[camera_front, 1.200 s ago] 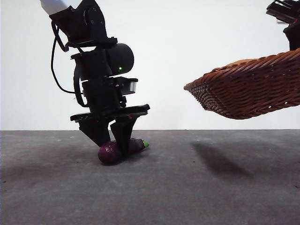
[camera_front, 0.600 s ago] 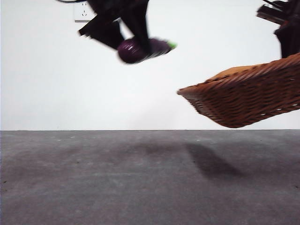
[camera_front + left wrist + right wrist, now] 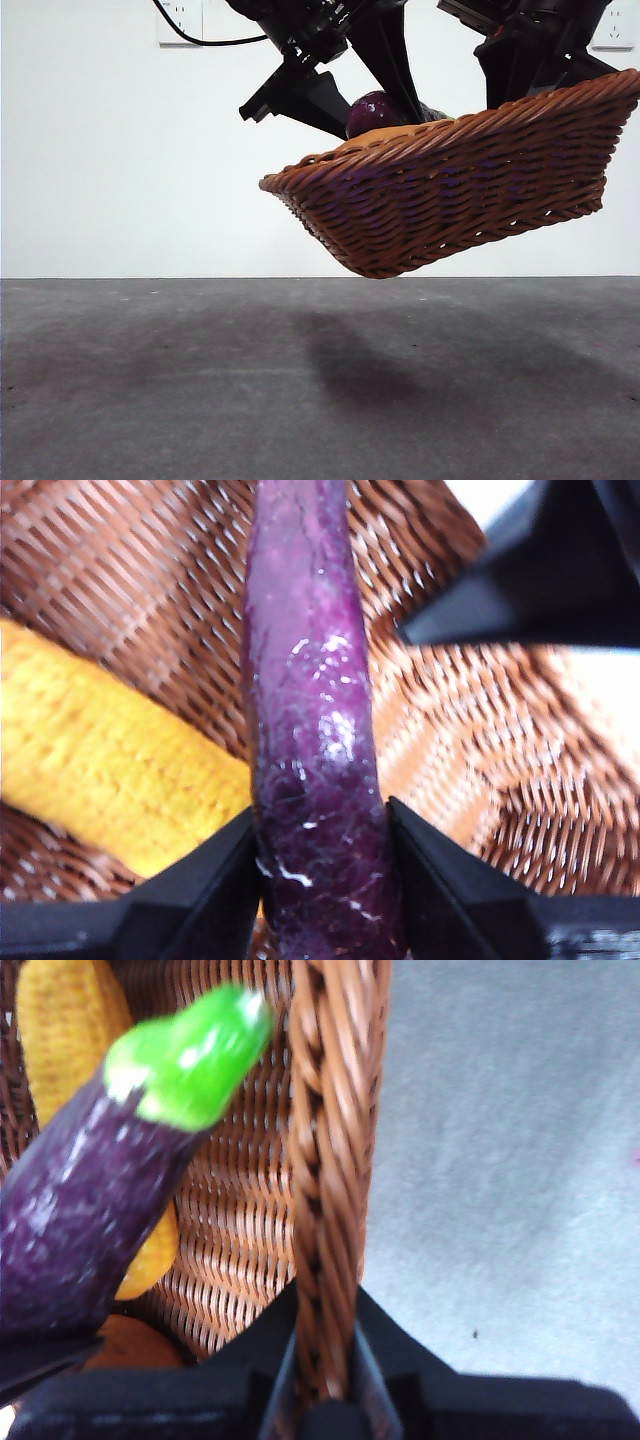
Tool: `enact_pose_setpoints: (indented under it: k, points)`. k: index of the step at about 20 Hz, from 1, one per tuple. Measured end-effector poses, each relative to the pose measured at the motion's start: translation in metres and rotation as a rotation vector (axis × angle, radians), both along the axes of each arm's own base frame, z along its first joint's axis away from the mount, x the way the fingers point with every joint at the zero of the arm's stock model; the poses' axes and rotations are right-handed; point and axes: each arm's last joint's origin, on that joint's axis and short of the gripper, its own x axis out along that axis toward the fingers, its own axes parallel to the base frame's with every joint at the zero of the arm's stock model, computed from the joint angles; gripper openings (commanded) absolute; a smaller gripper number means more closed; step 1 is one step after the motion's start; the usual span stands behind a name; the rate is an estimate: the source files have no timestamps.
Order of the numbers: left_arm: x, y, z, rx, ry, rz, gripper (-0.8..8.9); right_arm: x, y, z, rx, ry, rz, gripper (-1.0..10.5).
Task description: Help me put the vegetables on the table into the basket
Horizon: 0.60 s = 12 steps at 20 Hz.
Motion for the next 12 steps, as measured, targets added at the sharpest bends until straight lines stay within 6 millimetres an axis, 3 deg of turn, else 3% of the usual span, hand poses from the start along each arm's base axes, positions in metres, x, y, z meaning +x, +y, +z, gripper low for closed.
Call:
enact_pose_setpoints:
  k: [1, 2, 6, 8, 10, 11, 12]
  points:
    - [0.000, 0.000, 0.000, -0.004, 0.011, 0.013, 4.29, 0.000, 0.001, 0.000, -0.002, 0.000, 0.002, -0.2]
    - [0.000, 0.000, 0.000, -0.005, 0.017, 0.020, 5.15, -0.001, 0.001, 0.000, -0.004, 0.001, 0.002, -0.2]
    - [0.000, 0.000, 0.001, -0.010, 0.019, 0.025, 5.12, 0.000, 0.000, 0.000, -0.038, -0.008, -0.010, -0.2]
    - [-0.004, 0.006, 0.011, -0.027, -0.006, 0.023, 5.11, 0.000, -0.002, -0.001, -0.062, -0.017, -0.020, -0.2]
    - [-0.015, 0.021, 0.030, -0.018, -0.054, -0.004, 4.98, 0.003, -0.008, -0.001, -0.067, -0.023, -0.043, -0.2]
    - [-0.025, 0.033, 0.041, 0.019, -0.090, -0.009, 4.28, 0.006, -0.013, 0.000, -0.064, -0.035, -0.060, -0.2]
    - [-0.035, 0.043, 0.050, 0.060, -0.120, -0.019, 1.77, 0.010, -0.018, -0.001, -0.062, -0.045, -0.083, -0.2]
